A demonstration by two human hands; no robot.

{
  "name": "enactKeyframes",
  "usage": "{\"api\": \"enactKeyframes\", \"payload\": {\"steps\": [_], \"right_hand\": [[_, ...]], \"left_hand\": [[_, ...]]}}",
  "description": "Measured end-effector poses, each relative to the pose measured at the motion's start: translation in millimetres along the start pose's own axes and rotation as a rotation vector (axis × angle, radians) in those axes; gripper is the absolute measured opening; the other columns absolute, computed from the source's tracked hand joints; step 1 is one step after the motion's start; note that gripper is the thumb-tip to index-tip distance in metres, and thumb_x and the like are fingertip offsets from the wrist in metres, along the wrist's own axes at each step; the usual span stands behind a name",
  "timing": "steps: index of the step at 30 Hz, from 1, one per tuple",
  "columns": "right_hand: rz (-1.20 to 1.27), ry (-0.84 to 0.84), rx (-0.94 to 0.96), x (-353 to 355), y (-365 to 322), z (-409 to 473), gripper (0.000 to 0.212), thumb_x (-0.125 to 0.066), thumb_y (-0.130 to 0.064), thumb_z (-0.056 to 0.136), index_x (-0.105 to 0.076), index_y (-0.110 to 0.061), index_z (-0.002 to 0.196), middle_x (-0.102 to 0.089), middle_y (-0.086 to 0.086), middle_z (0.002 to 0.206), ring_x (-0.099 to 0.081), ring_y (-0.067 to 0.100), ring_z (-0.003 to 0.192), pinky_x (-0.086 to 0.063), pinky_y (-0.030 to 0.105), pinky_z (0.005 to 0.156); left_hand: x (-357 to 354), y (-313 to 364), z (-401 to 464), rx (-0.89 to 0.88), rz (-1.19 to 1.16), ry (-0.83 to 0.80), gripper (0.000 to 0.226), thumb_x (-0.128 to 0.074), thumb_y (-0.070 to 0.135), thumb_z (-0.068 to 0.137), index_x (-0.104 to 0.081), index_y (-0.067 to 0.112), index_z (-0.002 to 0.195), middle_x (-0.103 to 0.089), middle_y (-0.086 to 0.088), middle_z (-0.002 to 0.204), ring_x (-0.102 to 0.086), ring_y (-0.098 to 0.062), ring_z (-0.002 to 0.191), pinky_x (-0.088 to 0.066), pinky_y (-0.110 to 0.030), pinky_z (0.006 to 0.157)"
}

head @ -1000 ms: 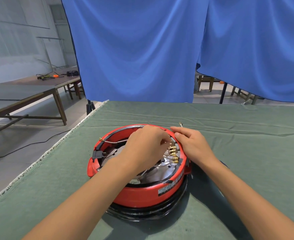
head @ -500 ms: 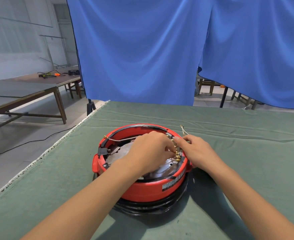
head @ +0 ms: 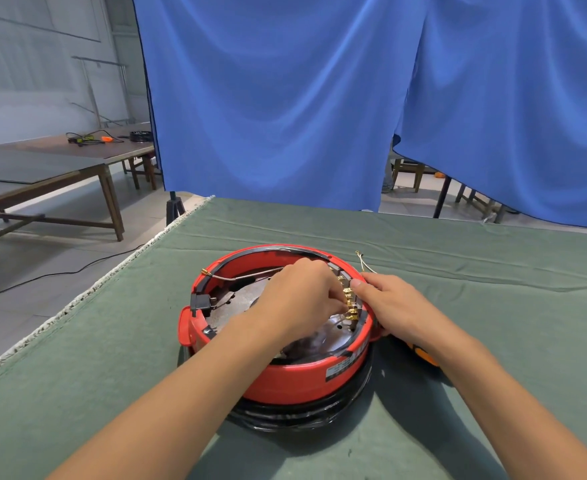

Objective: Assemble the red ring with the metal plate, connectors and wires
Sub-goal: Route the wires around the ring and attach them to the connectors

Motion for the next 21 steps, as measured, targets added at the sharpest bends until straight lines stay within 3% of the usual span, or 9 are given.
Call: {"api": "enactKeyframes", "payload": {"steps": [5, 8, 12, 21], "right_hand": [[-0.016, 0.0, 0.012, 0.9, -5.0, -3.0, 0.033, -0.041, -0.032, 0.096, -0.059, -0.006, 0.086, -0.058, 0.008, 0.071, -0.062, 0.038, 0.085, -0.052, 0.052, 0.083], [-0.108, 0.016, 0.016, 0.7, -7.6, -3.4, 0.032, -0.037, -0.03, 0.097, -0.052, -0.01, 0.075, -0.06, 0.01, 0.077, -0.059, 0.035, 0.084, -0.05, 0.044, 0.08], [-0.24, 0.03, 0.03, 2.3, -9.7, -4.9, 0.033, -0.034, -0.029, 0.098, -0.041, -0.016, 0.068, -0.053, 0.005, 0.077, -0.052, 0.029, 0.081, -0.037, 0.037, 0.07], [-0.294, 0.001, 0.036, 2.9, -13.1, -5.5, 0.033, -0.033, -0.028, 0.098, -0.041, -0.017, 0.068, -0.056, 0.009, 0.083, -0.054, 0.031, 0.086, -0.039, 0.037, 0.072]], "left_hand": [[-1.5, 1.1, -1.8, -0.002, -0.013, 0.007, 0.01, -0.069, 0.025, 0.083, -0.077, 0.024, 0.088, -0.073, -0.002, 0.088, -0.063, -0.022, 0.085, -0.051, -0.035, 0.077], [-0.7, -1.6, -2.5, 0.001, -0.026, 0.007, 0.01, -0.069, 0.024, 0.083, -0.077, 0.024, 0.088, -0.073, -0.003, 0.089, -0.064, -0.023, 0.087, -0.051, -0.037, 0.078], [0.3, -0.1, -3.2, -0.001, -0.014, 0.008, 0.011, -0.068, 0.024, 0.083, -0.077, 0.024, 0.089, -0.072, -0.004, 0.09, -0.064, -0.023, 0.087, -0.052, -0.038, 0.079], [0.8, 2.3, -1.1, -0.048, 0.091, -0.035, 0.016, -0.063, 0.024, 0.087, -0.076, 0.024, 0.098, -0.071, -0.008, 0.097, -0.062, -0.029, 0.092, -0.05, -0.038, 0.081]]}}
Point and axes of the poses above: each hand's wrist, its own z-axis towards the middle knuckle, its own x-axis out of the back of the hand, y = z × x, the point moved 3 cm from there along z, towards the middle knuckle
